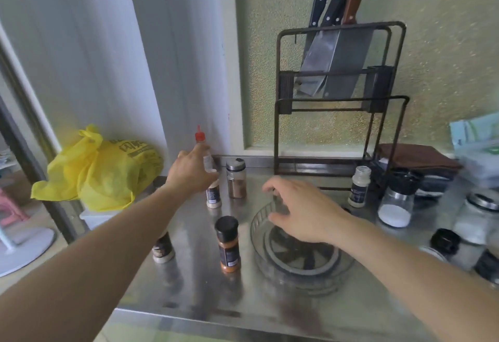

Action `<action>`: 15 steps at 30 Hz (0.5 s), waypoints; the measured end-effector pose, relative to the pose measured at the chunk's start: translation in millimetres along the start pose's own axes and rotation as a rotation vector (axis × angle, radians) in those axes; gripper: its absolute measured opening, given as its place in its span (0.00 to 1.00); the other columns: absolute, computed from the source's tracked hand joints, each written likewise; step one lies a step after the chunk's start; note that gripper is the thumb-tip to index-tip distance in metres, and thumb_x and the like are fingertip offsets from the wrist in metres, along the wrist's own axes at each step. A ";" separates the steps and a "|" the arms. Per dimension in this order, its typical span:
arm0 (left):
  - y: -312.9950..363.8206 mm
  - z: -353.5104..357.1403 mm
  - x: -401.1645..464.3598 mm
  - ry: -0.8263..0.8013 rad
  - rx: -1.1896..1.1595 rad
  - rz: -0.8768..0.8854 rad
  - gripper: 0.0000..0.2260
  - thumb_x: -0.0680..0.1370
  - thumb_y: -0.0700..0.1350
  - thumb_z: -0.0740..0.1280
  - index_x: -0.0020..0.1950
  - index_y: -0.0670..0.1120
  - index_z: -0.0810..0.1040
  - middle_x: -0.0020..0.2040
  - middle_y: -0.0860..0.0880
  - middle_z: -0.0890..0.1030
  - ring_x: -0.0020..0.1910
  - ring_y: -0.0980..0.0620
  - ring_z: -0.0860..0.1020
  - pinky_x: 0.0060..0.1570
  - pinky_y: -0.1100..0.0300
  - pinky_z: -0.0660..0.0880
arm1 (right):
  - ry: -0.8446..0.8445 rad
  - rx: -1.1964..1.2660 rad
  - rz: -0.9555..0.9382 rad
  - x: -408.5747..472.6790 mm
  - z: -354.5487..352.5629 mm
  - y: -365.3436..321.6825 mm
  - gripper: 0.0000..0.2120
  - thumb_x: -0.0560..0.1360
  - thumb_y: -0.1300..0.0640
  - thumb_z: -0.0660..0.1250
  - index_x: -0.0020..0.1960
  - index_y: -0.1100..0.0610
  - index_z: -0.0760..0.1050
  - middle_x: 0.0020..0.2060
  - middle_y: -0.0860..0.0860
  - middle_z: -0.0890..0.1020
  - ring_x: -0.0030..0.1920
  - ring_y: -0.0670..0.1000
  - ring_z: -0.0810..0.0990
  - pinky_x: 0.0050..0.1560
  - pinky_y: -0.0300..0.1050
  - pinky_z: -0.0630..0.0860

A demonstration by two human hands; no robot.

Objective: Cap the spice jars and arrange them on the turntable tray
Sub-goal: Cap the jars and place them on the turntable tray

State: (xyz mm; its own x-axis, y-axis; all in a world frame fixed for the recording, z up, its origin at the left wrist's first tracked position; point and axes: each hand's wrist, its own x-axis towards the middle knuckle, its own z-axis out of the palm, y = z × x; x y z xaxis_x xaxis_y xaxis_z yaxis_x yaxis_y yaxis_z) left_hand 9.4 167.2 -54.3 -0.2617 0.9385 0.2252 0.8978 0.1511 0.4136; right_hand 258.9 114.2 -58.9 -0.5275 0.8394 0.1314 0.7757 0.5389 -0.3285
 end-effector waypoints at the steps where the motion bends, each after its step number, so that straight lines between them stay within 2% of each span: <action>1: -0.9 4.7 10.3 -0.021 0.004 -0.017 0.34 0.75 0.49 0.74 0.78 0.52 0.64 0.68 0.38 0.76 0.66 0.38 0.75 0.61 0.49 0.73 | -0.015 -0.040 0.049 4.1 -9.7 15.9 0.24 0.79 0.51 0.67 0.73 0.49 0.66 0.69 0.47 0.74 0.67 0.51 0.74 0.66 0.50 0.73; 4: -3.7 20.7 32.9 -0.061 -0.018 -0.111 0.38 0.71 0.51 0.79 0.76 0.47 0.65 0.66 0.39 0.77 0.65 0.38 0.76 0.60 0.49 0.75 | -0.072 -0.131 0.208 16.1 -34.6 65.8 0.23 0.78 0.57 0.67 0.72 0.48 0.68 0.70 0.49 0.73 0.69 0.54 0.73 0.65 0.51 0.73; 7: -9.1 37.0 49.1 -0.124 -0.030 -0.194 0.38 0.65 0.54 0.81 0.70 0.44 0.71 0.62 0.41 0.80 0.61 0.38 0.79 0.61 0.47 0.79 | -0.199 -0.205 0.291 20.0 -44.5 100.0 0.27 0.77 0.67 0.62 0.73 0.48 0.69 0.71 0.52 0.73 0.68 0.56 0.72 0.58 0.46 0.71; 9: -7.6 45.8 52.0 -0.137 -0.045 -0.202 0.28 0.67 0.50 0.82 0.62 0.43 0.76 0.57 0.42 0.81 0.56 0.40 0.80 0.56 0.50 0.79 | -0.281 -0.269 0.302 21.6 -42.2 113.0 0.30 0.77 0.70 0.60 0.75 0.50 0.67 0.71 0.53 0.73 0.68 0.57 0.72 0.56 0.45 0.71; 11: -8.6 54.7 53.2 -0.131 -0.078 -0.219 0.19 0.69 0.46 0.81 0.55 0.42 0.79 0.53 0.42 0.82 0.50 0.41 0.80 0.51 0.52 0.79 | -0.356 -0.301 0.307 22.7 -33.3 121.9 0.31 0.77 0.71 0.60 0.76 0.51 0.64 0.70 0.55 0.73 0.66 0.58 0.73 0.59 0.47 0.74; 13: -13.2 61.3 54.7 -0.120 -0.085 -0.248 0.17 0.68 0.46 0.81 0.52 0.40 0.81 0.51 0.41 0.83 0.49 0.40 0.81 0.48 0.52 0.80 | -0.410 -0.307 0.307 24.4 -20.6 131.2 0.31 0.77 0.71 0.61 0.77 0.52 0.64 0.70 0.55 0.73 0.65 0.59 0.75 0.61 0.49 0.75; 15: -13.5 61.1 51.7 -0.109 -0.102 -0.262 0.15 0.67 0.46 0.81 0.47 0.40 0.82 0.48 0.41 0.84 0.47 0.40 0.82 0.44 0.53 0.80 | -0.439 -0.318 0.291 25.8 -9.9 136.6 0.30 0.76 0.71 0.64 0.75 0.53 0.67 0.68 0.55 0.75 0.63 0.58 0.76 0.54 0.45 0.74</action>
State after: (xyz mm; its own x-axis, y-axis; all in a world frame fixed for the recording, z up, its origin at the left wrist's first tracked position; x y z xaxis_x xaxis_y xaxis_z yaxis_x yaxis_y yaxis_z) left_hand 5.3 232.7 -102.2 -0.4355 0.9002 0.0051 0.7630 0.3661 0.5327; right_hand 354.7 210.1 -91.2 -0.3195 0.8841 -0.3410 0.9391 0.3435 0.0107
